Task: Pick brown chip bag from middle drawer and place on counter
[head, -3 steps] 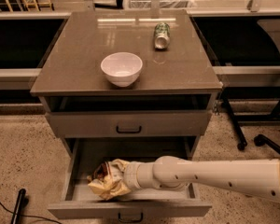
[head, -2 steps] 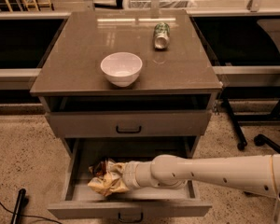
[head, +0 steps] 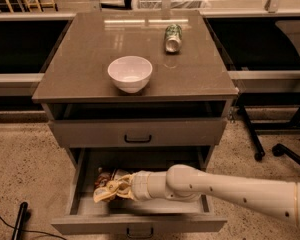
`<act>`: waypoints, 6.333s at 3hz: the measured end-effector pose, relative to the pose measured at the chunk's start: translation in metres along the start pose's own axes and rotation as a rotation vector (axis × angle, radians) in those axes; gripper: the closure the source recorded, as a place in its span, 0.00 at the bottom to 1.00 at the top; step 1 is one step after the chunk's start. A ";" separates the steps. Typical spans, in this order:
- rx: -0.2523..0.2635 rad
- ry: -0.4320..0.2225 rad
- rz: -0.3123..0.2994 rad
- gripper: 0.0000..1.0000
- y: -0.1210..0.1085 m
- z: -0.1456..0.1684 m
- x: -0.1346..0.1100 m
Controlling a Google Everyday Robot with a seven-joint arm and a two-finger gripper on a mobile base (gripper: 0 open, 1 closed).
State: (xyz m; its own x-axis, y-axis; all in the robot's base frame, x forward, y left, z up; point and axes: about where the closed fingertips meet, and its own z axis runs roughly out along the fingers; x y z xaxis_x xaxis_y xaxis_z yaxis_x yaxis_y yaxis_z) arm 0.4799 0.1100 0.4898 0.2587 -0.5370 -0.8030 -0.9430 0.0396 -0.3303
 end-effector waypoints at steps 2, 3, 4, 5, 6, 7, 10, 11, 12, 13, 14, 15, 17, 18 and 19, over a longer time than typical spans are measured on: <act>0.075 -0.372 -0.256 1.00 -0.003 -0.093 -0.112; 0.083 -0.399 -0.391 1.00 0.024 -0.203 -0.139; 0.084 -0.399 -0.391 1.00 0.024 -0.203 -0.139; 0.072 -0.401 -0.495 1.00 -0.001 -0.211 -0.172; 0.049 -0.385 -0.667 1.00 -0.037 -0.234 -0.236; 0.019 -0.392 -0.886 1.00 -0.072 -0.267 -0.329; -0.055 -0.333 -0.982 1.00 -0.184 -0.268 -0.457; 0.051 -0.306 -0.896 1.00 -0.243 -0.268 -0.468; 0.197 -0.284 -0.904 1.00 -0.304 -0.247 -0.465; 0.197 -0.284 -0.904 1.00 -0.304 -0.247 -0.465; 0.261 -0.259 -0.949 1.00 -0.324 -0.242 -0.462; 0.295 -0.215 -1.066 1.00 -0.360 -0.230 -0.453; 0.404 -0.083 -1.096 1.00 -0.439 -0.203 -0.395; 0.436 -0.034 -1.043 1.00 -0.457 -0.193 -0.361; 0.465 0.006 -1.006 0.82 -0.467 -0.191 -0.338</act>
Offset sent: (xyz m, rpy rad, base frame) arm -0.1477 -0.1331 0.2698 0.5062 -0.4390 0.4306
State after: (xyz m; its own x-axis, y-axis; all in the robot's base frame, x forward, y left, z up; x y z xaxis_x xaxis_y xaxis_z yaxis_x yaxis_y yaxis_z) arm 0.7931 0.1122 1.0098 0.8603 -0.5061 -0.0615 -0.1325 -0.1054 -0.9856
